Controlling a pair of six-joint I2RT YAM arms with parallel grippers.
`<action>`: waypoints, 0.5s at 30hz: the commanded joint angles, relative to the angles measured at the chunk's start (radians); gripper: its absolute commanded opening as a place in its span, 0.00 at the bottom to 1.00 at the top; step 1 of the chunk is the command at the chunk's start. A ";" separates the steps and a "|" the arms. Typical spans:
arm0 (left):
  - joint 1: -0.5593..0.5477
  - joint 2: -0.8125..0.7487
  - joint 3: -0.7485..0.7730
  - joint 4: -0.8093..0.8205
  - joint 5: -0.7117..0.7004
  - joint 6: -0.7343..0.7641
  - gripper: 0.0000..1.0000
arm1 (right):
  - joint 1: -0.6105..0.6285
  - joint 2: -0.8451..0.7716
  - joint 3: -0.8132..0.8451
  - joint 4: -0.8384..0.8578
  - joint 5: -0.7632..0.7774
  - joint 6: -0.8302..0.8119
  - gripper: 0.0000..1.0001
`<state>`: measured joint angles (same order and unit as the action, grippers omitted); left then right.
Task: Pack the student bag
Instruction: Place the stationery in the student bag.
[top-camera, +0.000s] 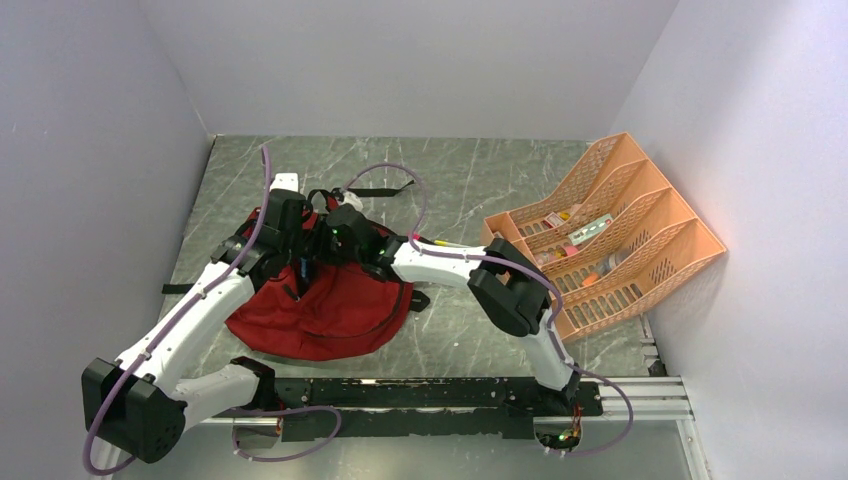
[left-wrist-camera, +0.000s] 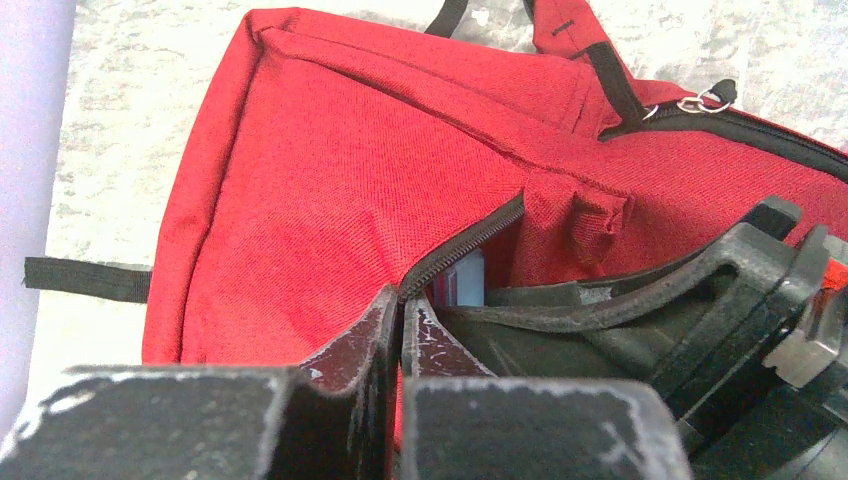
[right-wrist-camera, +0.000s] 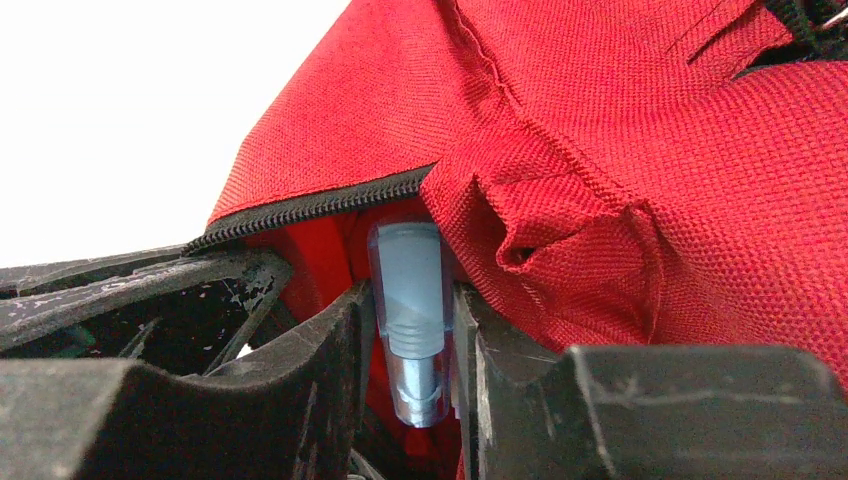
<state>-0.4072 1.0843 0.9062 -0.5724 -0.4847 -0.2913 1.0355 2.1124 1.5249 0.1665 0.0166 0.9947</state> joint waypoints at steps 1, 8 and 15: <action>0.015 -0.023 0.003 0.046 -0.006 0.004 0.05 | 0.003 -0.014 0.022 -0.015 0.039 -0.038 0.38; 0.018 -0.021 0.003 0.046 -0.004 0.004 0.05 | 0.003 -0.036 0.023 -0.042 0.048 -0.065 0.41; 0.018 -0.020 0.003 0.045 -0.007 0.003 0.05 | 0.003 -0.166 -0.107 -0.008 0.079 -0.139 0.40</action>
<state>-0.4026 1.0843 0.9058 -0.5720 -0.4835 -0.2913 1.0355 2.0804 1.5021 0.1444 0.0418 0.9287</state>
